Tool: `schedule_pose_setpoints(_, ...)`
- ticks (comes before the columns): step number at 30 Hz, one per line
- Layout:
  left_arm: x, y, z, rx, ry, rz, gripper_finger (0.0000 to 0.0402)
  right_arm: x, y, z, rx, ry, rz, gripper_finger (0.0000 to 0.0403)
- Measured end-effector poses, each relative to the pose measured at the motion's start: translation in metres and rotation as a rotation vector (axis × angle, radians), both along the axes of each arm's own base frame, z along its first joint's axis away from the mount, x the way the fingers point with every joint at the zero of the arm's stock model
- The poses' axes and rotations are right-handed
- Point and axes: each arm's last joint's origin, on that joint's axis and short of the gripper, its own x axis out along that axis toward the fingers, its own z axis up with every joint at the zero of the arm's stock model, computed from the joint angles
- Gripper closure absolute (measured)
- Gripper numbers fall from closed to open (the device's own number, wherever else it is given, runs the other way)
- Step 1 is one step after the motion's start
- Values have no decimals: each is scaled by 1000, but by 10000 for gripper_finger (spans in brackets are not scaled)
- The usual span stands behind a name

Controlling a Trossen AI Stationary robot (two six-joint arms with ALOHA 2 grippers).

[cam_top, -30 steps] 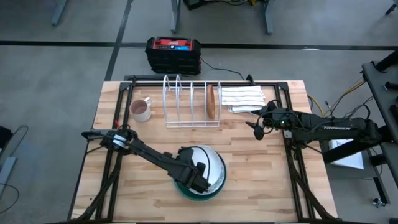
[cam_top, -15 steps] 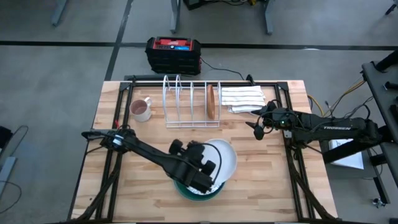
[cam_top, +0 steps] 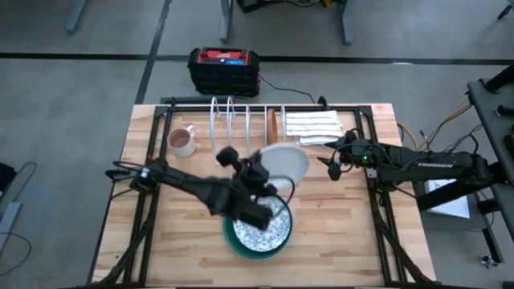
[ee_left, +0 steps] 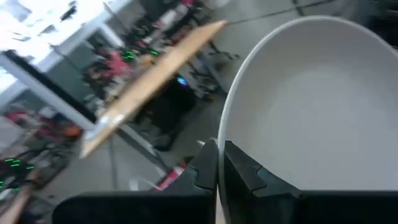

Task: Sort dishes
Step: Put the white plate into the dishwasher rack

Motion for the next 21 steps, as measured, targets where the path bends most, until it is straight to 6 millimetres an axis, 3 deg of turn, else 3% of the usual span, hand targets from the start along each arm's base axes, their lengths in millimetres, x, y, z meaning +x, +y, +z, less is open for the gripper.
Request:
schedule_pose_setpoints(11,-13,93,41,93,112,190,401,0,0,0,3,0,-4,105)
schedule_pose_setpoints(21,-39,170,65,-24,109,343,401,2,-1,-3,7,20,-4,106)
